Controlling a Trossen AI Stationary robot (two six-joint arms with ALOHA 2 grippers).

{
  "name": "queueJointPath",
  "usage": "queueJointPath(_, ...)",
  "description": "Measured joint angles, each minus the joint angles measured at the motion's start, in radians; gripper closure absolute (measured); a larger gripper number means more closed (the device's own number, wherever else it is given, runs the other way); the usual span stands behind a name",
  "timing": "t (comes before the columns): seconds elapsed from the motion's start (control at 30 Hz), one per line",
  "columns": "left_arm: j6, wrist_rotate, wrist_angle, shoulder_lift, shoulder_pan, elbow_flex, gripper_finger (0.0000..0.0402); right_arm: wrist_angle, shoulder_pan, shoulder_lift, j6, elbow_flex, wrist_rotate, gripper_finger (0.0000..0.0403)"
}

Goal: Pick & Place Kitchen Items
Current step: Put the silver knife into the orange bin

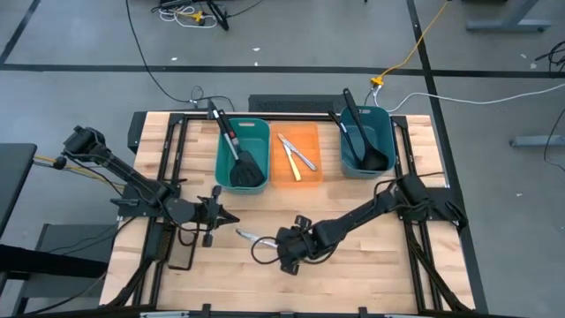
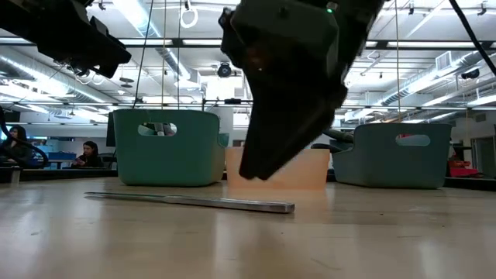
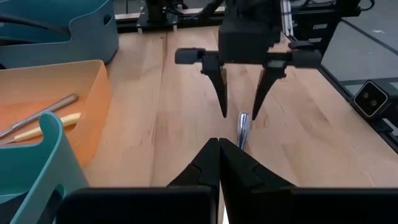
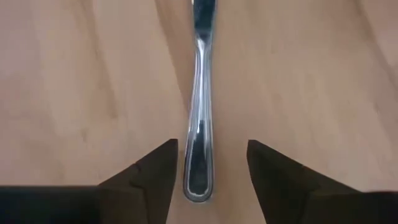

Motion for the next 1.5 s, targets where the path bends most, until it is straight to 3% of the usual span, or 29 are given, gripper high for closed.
queueJointPath(0.53,-0.010,0.004,0.002,0.000,0.000,0.000,0.0391,-0.052,0.022,0.053,0.006,0.001,0.015,0.0212)
queueJointPath(1.0,-0.017,0.064,-0.002,0.000,0.000,0.000,0.0386,-0.115,0.020,0.053,-0.135,0.003,-0.023,0.0328)
queueJointPath(1.5,-0.025,0.085,-0.002,0.000,0.000,0.000,0.0385,-0.135,0.011,0.055,-0.160,0.001,-0.054,0.0355)
